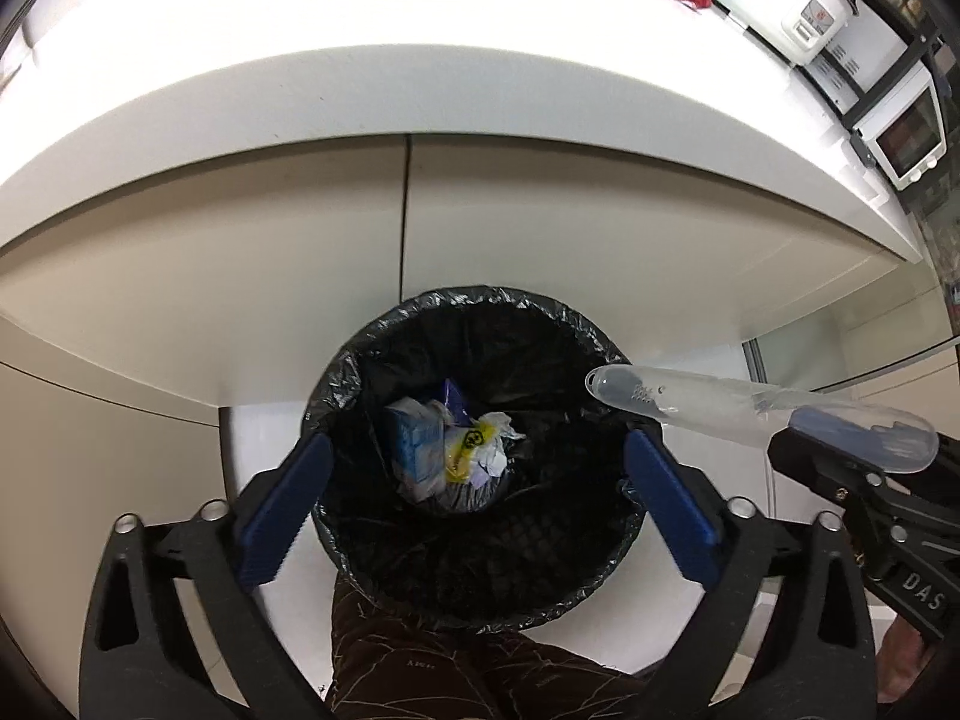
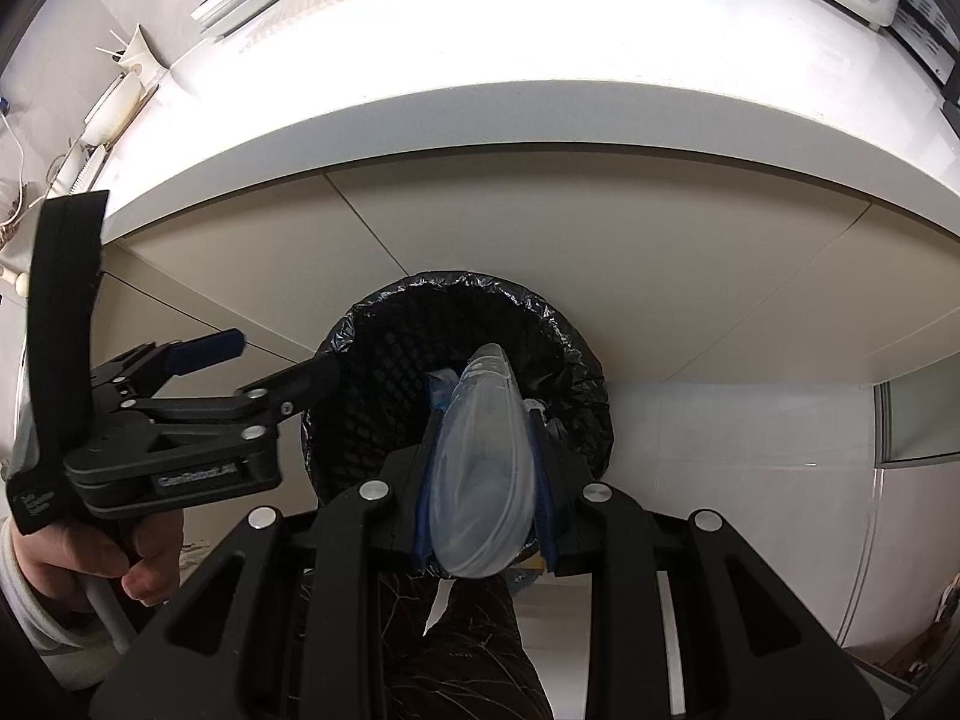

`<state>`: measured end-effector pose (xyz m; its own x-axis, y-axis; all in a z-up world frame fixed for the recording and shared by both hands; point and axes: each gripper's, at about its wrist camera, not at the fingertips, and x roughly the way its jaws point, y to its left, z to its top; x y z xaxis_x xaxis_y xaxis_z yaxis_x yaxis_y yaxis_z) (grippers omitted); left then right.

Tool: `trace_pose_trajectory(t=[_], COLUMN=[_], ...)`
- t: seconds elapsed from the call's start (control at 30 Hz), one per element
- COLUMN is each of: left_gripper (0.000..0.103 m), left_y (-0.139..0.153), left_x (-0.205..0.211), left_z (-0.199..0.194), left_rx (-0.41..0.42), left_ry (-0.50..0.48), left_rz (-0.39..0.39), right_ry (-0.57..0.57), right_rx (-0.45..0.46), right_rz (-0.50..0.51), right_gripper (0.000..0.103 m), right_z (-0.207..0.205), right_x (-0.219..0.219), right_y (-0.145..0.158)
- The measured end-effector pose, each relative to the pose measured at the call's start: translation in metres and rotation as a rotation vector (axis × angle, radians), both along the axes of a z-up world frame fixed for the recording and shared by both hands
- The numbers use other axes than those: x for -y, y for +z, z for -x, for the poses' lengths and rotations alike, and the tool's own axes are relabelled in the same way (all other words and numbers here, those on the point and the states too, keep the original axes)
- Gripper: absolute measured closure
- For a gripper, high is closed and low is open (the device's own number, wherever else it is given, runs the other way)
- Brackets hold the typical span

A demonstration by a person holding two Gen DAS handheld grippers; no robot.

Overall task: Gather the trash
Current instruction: 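Open the left tool to drop the carton while the right tool drops the clear case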

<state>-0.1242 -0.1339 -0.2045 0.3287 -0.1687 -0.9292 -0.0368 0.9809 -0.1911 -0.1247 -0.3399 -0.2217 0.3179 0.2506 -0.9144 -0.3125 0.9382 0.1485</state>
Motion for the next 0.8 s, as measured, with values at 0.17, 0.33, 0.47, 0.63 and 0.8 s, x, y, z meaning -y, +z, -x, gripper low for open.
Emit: trace_pose_trajectory(t=[0.17, 0.33, 0.47, 0.63, 0.8], left_gripper=[0.006, 0.006, 0.006, 0.006, 0.006], left_y=[0.007, 0.013, 0.017, 0.023, 0.025], left_x=[-0.005, -0.016, -0.028, -0.042, -0.053], left_z=[0.000, 0.001, 0.004, 0.010, 0.014], left_rx=[0.003, 0.006, 0.004, 0.006, 0.002], left_ry=[0.020, 0.038, 0.058, 0.081, 0.102], left_rz=[-0.003, -0.014, -0.011, -0.016, -0.020], right_ry=[0.012, 0.032, 0.054, 0.084, 0.117], right_rx=[-0.001, -0.007, -0.015, -0.031, -0.040], right_rz=[0.000, 0.007, 0.013, 0.032, 0.048], right_gripper=[0.079, 0.079, 0.079, 0.078, 0.078], right_z=[-0.001, -0.004, -0.008, -0.012, -0.014], right_x=[-0.005, -0.016, -0.028, -0.046, -0.061], right_y=[0.000, -0.003, -0.010, -0.020, -0.026])
